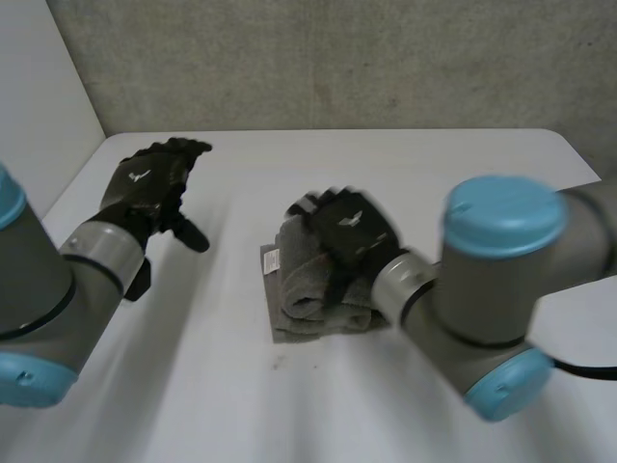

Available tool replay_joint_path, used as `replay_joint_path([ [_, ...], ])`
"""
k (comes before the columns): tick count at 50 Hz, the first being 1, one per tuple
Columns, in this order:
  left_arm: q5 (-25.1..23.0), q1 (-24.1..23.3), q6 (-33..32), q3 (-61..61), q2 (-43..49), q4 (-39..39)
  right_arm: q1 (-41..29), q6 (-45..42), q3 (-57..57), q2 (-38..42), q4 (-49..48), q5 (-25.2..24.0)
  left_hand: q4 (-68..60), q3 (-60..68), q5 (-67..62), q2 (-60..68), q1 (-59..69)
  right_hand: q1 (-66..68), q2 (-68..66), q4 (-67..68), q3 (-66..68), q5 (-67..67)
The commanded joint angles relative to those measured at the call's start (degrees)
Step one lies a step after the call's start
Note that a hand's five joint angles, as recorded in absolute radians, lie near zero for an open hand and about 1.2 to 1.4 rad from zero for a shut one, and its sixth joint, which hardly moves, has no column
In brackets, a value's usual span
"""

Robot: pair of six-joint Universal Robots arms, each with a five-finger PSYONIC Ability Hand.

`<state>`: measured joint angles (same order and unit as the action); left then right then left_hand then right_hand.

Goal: Fold the towel.

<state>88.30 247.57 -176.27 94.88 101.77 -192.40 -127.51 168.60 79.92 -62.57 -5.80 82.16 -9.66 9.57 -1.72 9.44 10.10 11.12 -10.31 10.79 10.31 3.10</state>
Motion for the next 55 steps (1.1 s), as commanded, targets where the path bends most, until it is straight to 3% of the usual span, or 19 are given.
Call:
replay_joint_path([
  [1,0.11,-7.46,3.74,-13.58,8.53,6.07,9.30,13.07,2.61,-4.85,-0.27,-0.34,-0.72,0.81,1.33,0.94,0.28,-1.12,0.31,-0.79,-0.31,-3.10],
  [6,0.82,-12.90,4.97,-27.52,21.59,10.63,12.90,18.34,2.69,-4.23,0.09,-1.21,-1.90,1.98,0.16,2.11,1.45,-1.12,0.31,-0.79,-0.31,-3.10],
  [14,1.26,-15.72,5.94,-36.43,33.92,15.21,13.43,19.22,1.46,1.48,0.52,-2.97,-1.90,1.99,0.16,2.12,1.46,-1.12,0.31,-0.79,-0.31,-3.10],
  [18,3.10,-15.72,5.94,-35.90,35.25,16.36,12.64,19.05,-0.29,5.51,0.96,-3.58,-1.90,1.99,0.16,2.12,1.46,-1.12,0.31,-0.79,-0.31,-3.10],
  [22,9.67,-14.75,5.68,-31.97,34.99,16.88,12.20,18.96,-1.96,8.34,2.28,-5.17,-1.73,1.82,0.32,1.95,1.29,-1.12,0.31,-0.79,-0.31,-3.10],
  [27,13.47,-13.96,5.33,-28.17,34.11,16.88,9.66,15.72,-6.70,14.13,7.19,-7.54,-1.23,1.32,0.83,1.44,0.78,-1.12,0.31,-0.79,-0.31,-3.10],
  [37,14.53,-14.22,5.33,-19.91,26.37,15.56,8.77,7.44,-8.20,13.17,8.87,-5.78,-0.56,0.64,1.50,0.77,0.11,-1.12,0.31,-0.79,-0.31,-3.10],
  [45,14.53,-14.84,5.59,-19.38,15.56,15.74,9.56,7.53,-7.33,-1.24,8.17,-4.47,-0.39,0.47,1.67,0.60,-0.06,-1.12,0.31,-0.79,-0.31,-3.10],
  [51,14.62,-12.91,5.50,-19.82,3.70,16.27,13.94,7.36,-6.71,-13.70,8.08,4.73,-0.56,0.64,1.50,0.77,0.11,-1.12,0.31,-0.79,-0.31,-3.10],
  [55,14.00,-7.04,4.71,-19.90,-4.71,17.49,16.33,6.83,-7.06,-17.59,8.08,8.72,-1.73,1.82,0.33,1.94,1.29,-1.12,0.31,-0.79,-0.31,-3.10],
])
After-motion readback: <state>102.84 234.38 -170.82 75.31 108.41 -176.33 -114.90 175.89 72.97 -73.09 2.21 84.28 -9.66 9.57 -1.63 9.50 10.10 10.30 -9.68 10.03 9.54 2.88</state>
